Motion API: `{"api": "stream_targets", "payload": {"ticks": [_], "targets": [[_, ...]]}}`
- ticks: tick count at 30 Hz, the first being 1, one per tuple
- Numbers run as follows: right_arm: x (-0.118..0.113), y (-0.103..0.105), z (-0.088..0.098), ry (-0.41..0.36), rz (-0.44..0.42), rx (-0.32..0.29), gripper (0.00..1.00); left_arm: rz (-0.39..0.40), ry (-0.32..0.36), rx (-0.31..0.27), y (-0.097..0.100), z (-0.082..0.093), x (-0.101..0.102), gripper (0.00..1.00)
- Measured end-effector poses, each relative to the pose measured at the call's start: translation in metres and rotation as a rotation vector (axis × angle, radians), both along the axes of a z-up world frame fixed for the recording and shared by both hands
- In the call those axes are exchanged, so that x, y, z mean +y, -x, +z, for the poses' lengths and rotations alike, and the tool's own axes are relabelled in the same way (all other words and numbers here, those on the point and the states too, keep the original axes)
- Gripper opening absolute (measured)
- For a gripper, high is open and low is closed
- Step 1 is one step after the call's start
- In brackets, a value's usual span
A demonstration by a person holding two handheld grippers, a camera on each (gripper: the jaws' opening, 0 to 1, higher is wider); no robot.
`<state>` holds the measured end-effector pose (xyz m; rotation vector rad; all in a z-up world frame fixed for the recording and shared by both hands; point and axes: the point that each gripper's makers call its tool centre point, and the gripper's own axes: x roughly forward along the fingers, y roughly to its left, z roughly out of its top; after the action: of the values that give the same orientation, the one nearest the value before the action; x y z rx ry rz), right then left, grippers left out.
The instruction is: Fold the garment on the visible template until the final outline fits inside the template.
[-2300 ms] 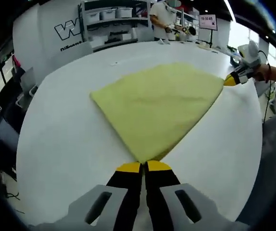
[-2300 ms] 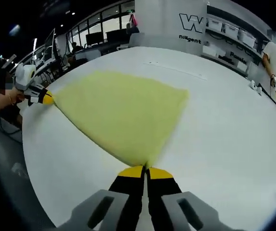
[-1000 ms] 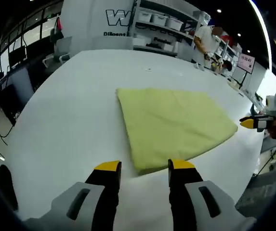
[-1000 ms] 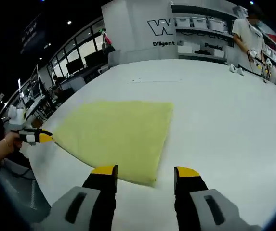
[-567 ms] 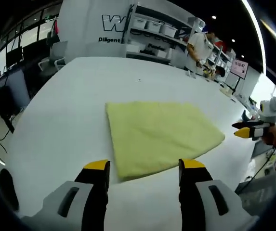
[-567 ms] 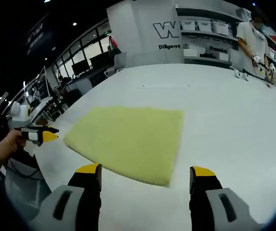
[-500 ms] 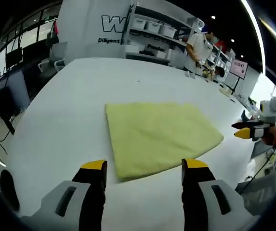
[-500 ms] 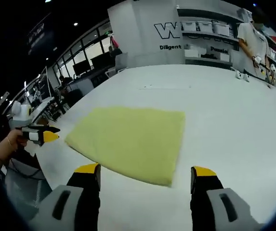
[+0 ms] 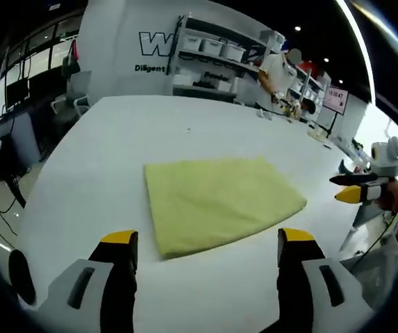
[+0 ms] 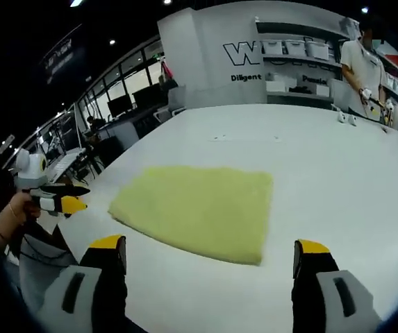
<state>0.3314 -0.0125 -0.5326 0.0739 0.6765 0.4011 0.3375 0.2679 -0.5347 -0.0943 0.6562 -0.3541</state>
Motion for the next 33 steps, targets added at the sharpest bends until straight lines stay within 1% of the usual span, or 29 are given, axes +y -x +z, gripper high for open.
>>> {"api": "stream_targets", "payload": {"ticks": [1, 2, 7, 12, 15, 18, 22, 33], "targets": [[-0.001, 0.003, 0.001, 0.005, -0.006, -0.009, 0.99, -0.001, -0.003, -0.010, 0.000, 0.002, 0.000, 0.88], [0.000, 0.005, 0.001, 0.008, -0.004, -0.012, 0.99, -0.005, -0.006, -0.037, 0.001, 0.008, 0.000, 0.90], [0.004, 0.020, -0.004, 0.002, 0.014, 0.004, 0.99, -0.009, -0.026, -0.044, 0.010, 0.011, 0.001, 0.99], [0.004, 0.033, -0.002, 0.001, 0.021, 0.005, 0.99, -0.010, -0.018, -0.031, 0.020, 0.007, -0.002, 0.99], [0.003, 0.037, -0.004, 0.015, 0.019, 0.002, 0.99, -0.017, -0.020, -0.017, 0.025, 0.003, -0.003, 0.99], [0.004, 0.041, -0.004, 0.009, 0.016, 0.005, 0.99, -0.024, -0.019, -0.018, 0.028, 0.003, -0.004, 0.99], [0.005, 0.043, -0.002, 0.007, 0.016, -0.001, 0.99, -0.025, -0.007, -0.002, 0.032, 0.002, -0.004, 0.99], [0.000, 0.047, 0.001, 0.019, 0.000, -0.009, 0.99, -0.033, -0.021, 0.009, 0.038, 0.001, -0.001, 0.98]]}}
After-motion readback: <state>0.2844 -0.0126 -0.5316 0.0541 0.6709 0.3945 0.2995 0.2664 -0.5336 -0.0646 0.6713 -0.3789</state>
